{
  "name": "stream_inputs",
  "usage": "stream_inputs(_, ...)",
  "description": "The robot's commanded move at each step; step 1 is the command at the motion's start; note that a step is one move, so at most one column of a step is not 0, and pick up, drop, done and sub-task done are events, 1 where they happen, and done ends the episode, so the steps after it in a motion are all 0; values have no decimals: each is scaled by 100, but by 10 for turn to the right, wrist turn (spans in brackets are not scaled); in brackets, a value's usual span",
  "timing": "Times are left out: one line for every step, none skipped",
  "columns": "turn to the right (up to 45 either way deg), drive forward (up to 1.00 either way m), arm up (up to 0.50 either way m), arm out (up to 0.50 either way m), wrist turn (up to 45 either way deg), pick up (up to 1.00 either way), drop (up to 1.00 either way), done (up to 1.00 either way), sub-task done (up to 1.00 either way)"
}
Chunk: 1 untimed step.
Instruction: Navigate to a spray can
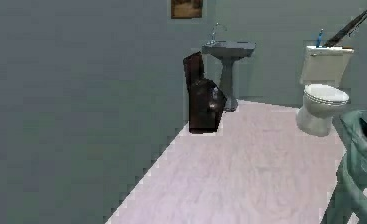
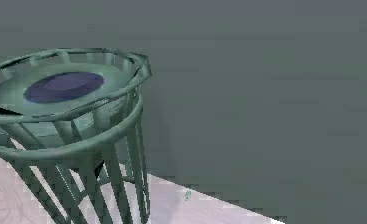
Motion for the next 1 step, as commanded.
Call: stream_inputs(-60, 0, 0, 0, 0, 0, 0, 0, 0)
